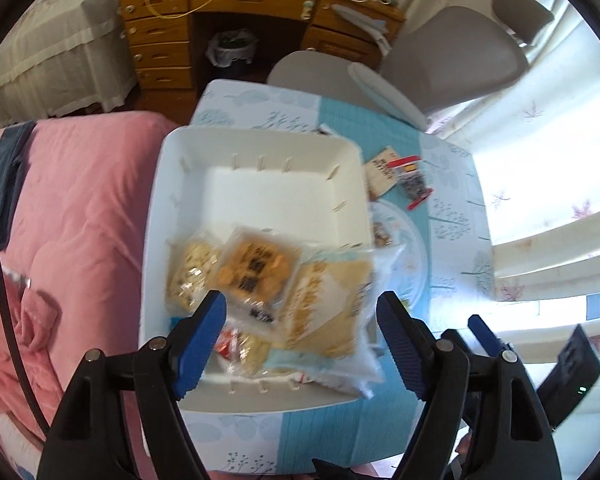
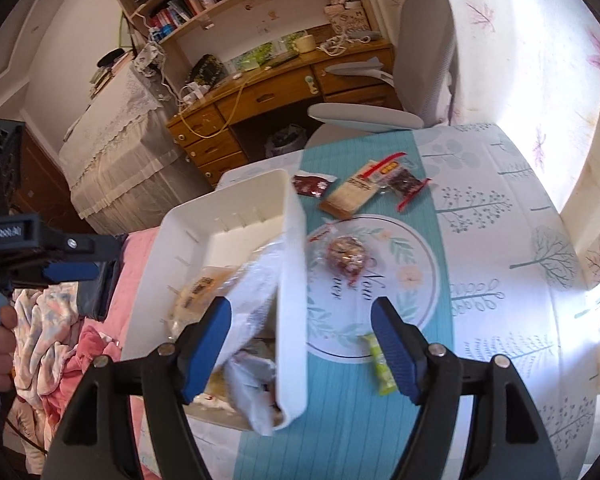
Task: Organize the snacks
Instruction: 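Move the left tool to the nut bar on the plate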
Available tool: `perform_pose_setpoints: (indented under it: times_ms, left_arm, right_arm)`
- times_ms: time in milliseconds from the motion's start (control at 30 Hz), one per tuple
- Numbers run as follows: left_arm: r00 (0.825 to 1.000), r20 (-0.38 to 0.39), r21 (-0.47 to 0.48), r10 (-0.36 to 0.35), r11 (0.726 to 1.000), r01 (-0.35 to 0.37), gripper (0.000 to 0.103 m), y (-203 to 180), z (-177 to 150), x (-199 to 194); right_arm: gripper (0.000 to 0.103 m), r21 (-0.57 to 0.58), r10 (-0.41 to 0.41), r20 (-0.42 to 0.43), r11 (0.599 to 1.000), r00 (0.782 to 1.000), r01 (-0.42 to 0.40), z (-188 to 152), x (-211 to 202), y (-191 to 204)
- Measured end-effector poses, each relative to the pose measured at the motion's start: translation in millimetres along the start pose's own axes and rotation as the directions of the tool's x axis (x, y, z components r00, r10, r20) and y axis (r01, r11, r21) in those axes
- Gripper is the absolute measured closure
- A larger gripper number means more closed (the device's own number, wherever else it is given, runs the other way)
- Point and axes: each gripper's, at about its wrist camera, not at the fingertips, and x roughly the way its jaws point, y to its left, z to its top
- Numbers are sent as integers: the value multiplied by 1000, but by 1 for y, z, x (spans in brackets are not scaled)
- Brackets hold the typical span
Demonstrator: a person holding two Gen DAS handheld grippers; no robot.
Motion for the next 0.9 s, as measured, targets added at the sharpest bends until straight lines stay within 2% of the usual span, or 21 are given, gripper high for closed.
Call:
perform_pose_setpoints:
  times_ms: [233, 333, 467, 533, 633, 733, 833, 900]
  left_arm:
    - [1000, -9, 152, 17, 988, -16, 27, -40, 39, 8]
    - [999, -22, 243, 36, 970, -30, 27, -60, 58, 15]
    - [997, -44, 381, 62, 924, -41, 26, -90, 83, 25]
    - [996, -63, 420, 69, 907, -36, 26, -102, 93, 31]
    - [993, -76, 497, 93, 867, -43, 19, -123, 102, 40]
    - [988, -97, 590, 122, 806, -41, 19, -146, 103, 56]
    - [976, -142, 678, 166, 735, -26, 17, -168, 96, 79]
    - [962, -171, 737, 213, 675, -18, 17, -182, 87, 101]
  right_arm:
    - [26, 37, -47, -69, 998, 997, 50, -2, 5, -31]
    - [26, 36, -58, -115, 997, 992, 63, -10, 11, -38]
    - [26, 38, -69, -159, 996, 985, 76, -20, 19, -45]
    - [26, 30, -74, -190, 996, 979, 81, -25, 26, -47]
    - [26, 2, -103, -215, 994, 971, 105, -33, 36, -49]
    - [26, -35, -129, -226, 992, 966, 124, -39, 47, -49]
    - [26, -89, -159, -219, 986, 963, 142, -45, 56, -49]
    - [26, -117, -172, -222, 982, 960, 149, -47, 61, -49]
